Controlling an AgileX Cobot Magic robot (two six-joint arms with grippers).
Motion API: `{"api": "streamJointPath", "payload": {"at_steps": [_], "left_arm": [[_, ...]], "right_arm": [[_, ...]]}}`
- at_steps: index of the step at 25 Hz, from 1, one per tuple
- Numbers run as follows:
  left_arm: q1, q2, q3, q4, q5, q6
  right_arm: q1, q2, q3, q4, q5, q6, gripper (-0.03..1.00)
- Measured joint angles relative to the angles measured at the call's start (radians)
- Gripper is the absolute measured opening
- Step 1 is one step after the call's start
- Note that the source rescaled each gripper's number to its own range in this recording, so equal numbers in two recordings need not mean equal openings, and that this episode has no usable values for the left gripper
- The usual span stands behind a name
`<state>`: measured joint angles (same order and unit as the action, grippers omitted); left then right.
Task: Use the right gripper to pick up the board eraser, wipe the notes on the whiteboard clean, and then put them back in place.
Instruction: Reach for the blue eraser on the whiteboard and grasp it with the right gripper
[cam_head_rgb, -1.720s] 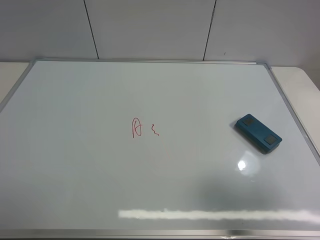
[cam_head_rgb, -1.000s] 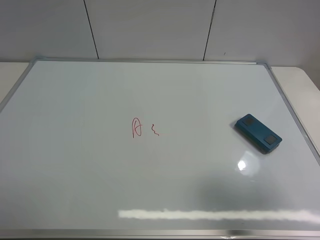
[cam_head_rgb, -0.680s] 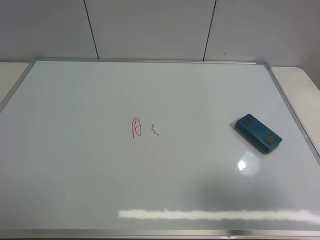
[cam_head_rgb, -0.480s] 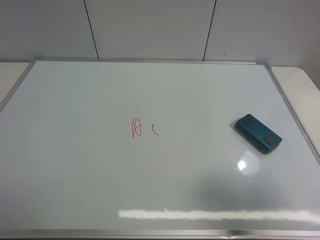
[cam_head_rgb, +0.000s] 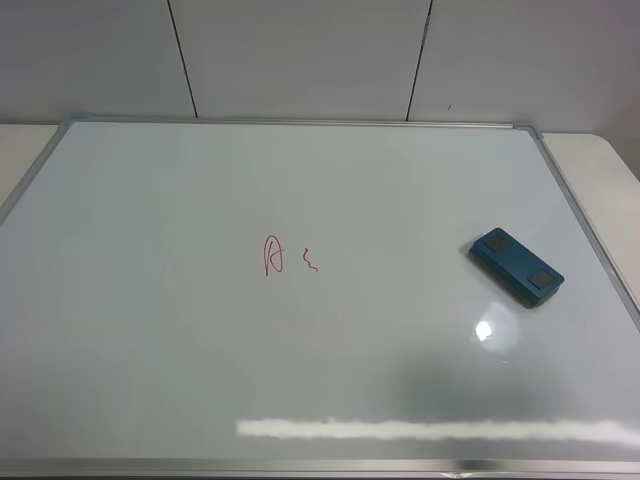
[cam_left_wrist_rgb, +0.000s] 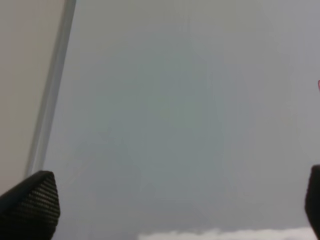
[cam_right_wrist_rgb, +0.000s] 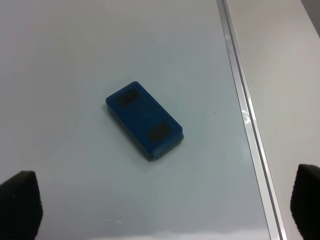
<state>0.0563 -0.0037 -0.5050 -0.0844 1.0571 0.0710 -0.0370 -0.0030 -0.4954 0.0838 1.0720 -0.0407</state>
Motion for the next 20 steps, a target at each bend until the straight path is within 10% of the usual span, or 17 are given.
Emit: {"api": "streamJointPath", "payload": {"at_steps": [20], "left_arm": [[0.000, 0.000, 0.000, 0.000, 0.000, 0.000]], "right_arm": [[0.000, 0.324, -0.172, -0.045, -0.017, 0.047, 1.00]]}}
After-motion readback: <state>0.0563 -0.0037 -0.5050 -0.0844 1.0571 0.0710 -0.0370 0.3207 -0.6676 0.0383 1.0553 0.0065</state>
